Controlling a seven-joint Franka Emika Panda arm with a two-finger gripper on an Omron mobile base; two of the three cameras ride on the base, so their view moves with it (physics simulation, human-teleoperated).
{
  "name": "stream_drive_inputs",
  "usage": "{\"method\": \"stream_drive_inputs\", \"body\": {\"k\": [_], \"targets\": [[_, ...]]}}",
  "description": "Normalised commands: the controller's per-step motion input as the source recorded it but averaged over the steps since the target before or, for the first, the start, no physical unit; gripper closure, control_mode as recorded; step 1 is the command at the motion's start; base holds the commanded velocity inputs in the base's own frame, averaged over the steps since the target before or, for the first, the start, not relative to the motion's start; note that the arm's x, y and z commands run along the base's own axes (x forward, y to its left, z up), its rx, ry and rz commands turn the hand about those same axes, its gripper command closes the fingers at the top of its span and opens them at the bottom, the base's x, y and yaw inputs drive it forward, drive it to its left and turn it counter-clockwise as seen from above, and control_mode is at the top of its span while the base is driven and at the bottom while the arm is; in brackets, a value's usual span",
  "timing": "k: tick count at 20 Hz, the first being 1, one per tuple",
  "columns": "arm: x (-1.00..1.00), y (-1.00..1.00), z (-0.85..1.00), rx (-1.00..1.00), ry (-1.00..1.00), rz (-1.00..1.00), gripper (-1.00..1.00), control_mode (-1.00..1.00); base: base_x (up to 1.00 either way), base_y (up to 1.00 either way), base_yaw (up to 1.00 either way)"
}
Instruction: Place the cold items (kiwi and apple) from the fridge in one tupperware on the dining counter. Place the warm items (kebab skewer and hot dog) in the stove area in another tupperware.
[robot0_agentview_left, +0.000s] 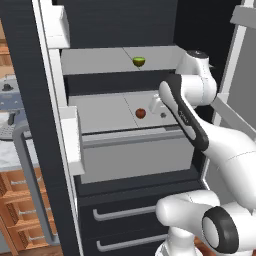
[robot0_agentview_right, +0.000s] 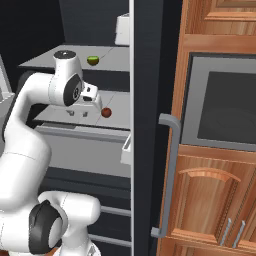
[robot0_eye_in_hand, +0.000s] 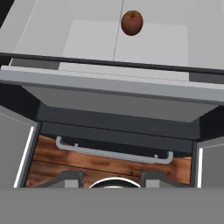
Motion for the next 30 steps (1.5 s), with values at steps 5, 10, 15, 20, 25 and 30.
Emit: {"method": "stream_drive_inputs", "body": {"k": [5, 10, 15, 20, 25, 30], "targets": [[0.00, 0.01, -0.01, 0.00, 0.00, 0.00, -1.00, -1.00, 0.00, 0.00, 0.00], [0.11, -0.01, -0.12, -0.03, 0.07, 0.01, -1.00, -1.00, 0.00, 0.00, 0.00], [0.35, 0.00, -0.18, 0.00, 0.00, 0.00, -1.00, -1.00, 0.00, 0.00, 0.00], [0.34, 0.00, -0.29, 0.00, -0.17, 0.00, -1.00, -1.00, 0.00, 0.00, 0.00], [0.36, 0.00, -0.29, 0.01, 0.03, -0.07, -1.00, -1.00, 0.00, 0.00, 0.00], [0.53, 0.00, -0.11, 0.00, 0.07, -0.11, -1.00, -1.00, 0.00, 0.00, 0.00]]}}
